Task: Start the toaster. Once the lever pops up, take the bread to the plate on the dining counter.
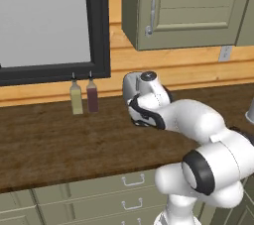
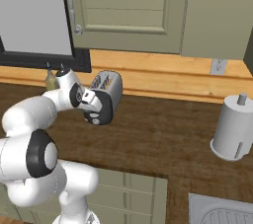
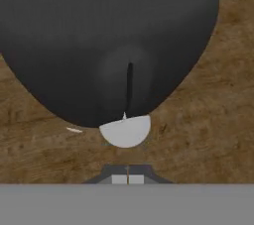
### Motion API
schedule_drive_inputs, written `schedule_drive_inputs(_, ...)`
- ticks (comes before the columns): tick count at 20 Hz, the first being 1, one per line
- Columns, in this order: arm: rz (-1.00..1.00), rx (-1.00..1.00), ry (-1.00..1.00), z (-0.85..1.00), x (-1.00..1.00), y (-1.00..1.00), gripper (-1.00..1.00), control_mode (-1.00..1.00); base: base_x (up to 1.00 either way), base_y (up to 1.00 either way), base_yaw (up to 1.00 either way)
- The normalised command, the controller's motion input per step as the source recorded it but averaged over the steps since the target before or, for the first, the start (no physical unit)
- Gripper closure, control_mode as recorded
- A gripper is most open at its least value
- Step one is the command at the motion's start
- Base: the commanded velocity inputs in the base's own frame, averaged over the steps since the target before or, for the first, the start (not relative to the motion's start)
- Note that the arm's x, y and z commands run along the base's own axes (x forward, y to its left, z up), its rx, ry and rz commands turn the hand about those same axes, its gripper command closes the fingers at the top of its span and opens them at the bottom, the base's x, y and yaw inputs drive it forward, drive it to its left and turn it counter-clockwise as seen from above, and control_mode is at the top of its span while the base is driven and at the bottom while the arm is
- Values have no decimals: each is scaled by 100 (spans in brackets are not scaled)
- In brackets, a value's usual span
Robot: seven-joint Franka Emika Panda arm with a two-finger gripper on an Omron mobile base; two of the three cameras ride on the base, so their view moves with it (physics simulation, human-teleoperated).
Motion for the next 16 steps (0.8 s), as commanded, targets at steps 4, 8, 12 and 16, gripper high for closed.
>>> schedule_drive_inputs(4, 0, 0, 0, 98, -18, 0, 100, -100, 0, 0, 0)
schedule_drive_inputs(8, 0, 0, 0, 83, 0, -16, 100, -100, 0, 0, 0)
schedule_drive_inputs(12, 0, -7, -25, 29, 2, -3, 100, -100, 0, 0, 0)
schedule_drive_inputs(16, 0, -9, -23, 21, 8, -6, 100, -100, 0, 0, 0)
